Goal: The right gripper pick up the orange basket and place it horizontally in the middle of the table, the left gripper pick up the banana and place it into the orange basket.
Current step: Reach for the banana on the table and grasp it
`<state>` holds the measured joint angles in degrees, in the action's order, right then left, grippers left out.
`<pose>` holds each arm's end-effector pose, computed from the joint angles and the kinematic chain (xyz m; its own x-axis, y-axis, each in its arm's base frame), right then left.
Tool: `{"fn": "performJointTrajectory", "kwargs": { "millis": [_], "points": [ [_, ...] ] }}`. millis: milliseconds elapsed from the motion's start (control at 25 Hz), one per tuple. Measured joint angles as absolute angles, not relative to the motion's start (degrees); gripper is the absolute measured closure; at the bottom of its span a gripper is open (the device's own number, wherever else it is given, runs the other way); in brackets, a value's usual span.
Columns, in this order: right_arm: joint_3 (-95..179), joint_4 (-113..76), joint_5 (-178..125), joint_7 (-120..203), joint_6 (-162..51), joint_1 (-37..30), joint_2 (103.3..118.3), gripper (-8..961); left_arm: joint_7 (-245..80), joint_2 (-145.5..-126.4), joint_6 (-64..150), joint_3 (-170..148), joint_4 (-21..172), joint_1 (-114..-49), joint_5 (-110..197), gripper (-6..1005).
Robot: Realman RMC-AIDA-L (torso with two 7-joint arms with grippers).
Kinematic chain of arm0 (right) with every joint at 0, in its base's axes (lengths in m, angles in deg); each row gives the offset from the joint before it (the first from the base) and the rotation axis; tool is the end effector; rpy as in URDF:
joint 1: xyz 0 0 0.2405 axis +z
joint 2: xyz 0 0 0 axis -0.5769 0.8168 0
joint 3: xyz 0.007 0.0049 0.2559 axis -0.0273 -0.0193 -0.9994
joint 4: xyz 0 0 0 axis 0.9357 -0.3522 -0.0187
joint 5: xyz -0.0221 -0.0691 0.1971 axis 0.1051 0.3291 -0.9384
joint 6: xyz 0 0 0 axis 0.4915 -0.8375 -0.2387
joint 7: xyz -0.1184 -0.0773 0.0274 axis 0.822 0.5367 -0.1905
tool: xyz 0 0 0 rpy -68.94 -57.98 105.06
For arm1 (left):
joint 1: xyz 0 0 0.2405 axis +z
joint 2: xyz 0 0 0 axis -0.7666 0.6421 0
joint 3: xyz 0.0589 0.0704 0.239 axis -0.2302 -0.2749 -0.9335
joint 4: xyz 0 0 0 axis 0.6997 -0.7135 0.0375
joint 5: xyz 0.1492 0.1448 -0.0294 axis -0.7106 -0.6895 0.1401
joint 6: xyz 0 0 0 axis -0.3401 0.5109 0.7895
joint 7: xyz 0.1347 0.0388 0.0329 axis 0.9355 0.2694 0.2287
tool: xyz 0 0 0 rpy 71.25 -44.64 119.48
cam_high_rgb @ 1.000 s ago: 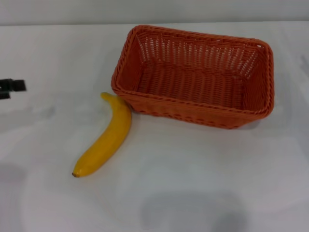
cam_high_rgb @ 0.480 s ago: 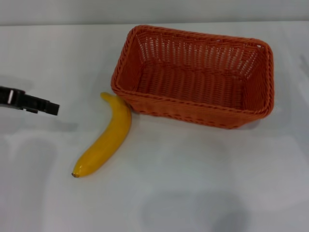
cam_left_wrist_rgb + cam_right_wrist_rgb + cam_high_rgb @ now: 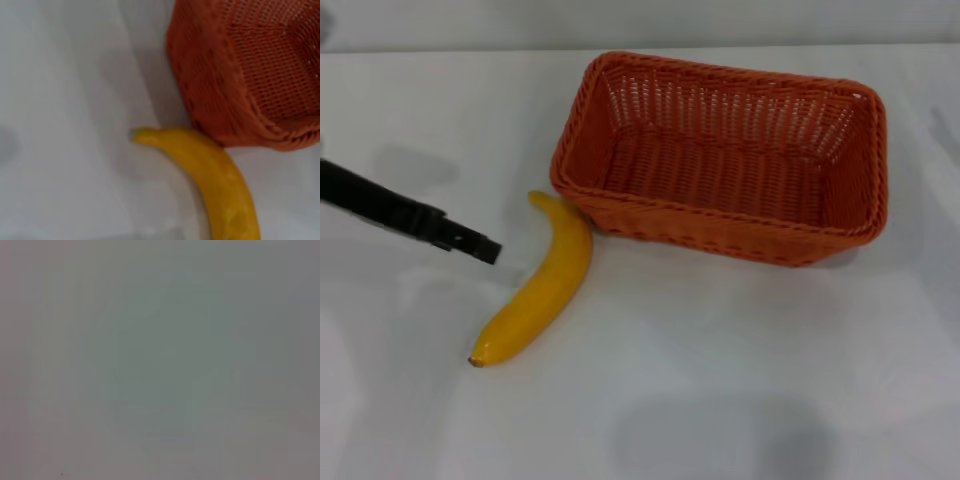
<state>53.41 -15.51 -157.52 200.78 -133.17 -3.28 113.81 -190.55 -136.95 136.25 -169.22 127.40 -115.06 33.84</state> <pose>0.3295 0.3739 0.0598 0.6897 0.1537 -0.7076 -0.6940 -0.1384 -0.7065 -0.2460 0.3739 0.0680 0.5161 0.8564 -0.0121 0.8359 -0.5067 -0.2112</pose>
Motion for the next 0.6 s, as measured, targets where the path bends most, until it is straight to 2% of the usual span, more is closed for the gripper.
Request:
{"fn": "performJointTrajectory", "kwargs": {
  "millis": [160, 360, 600],
  "points": [
    [53.4, -15.5, -157.6, 200.8, -133.3, -3.3, 113.87, 77, -190.5, -139.45, 132.2, -169.2, 124.8, -116.9, 33.6, 304],
    [53.4, -15.6, -158.9, 200.8, -133.3, -3.5, 113.83, 77, -192.3, -139.65, 127.2, -169.1, 116.7, -117.4, 32.9, 306],
    [53.4, -15.6, -159.8, 200.8, -133.3, -4.0, 113.76, 77, -193.0, -139.77, 125.1, -169.1, 115.5, -117.5, 32.3, 309]
  ]
}}
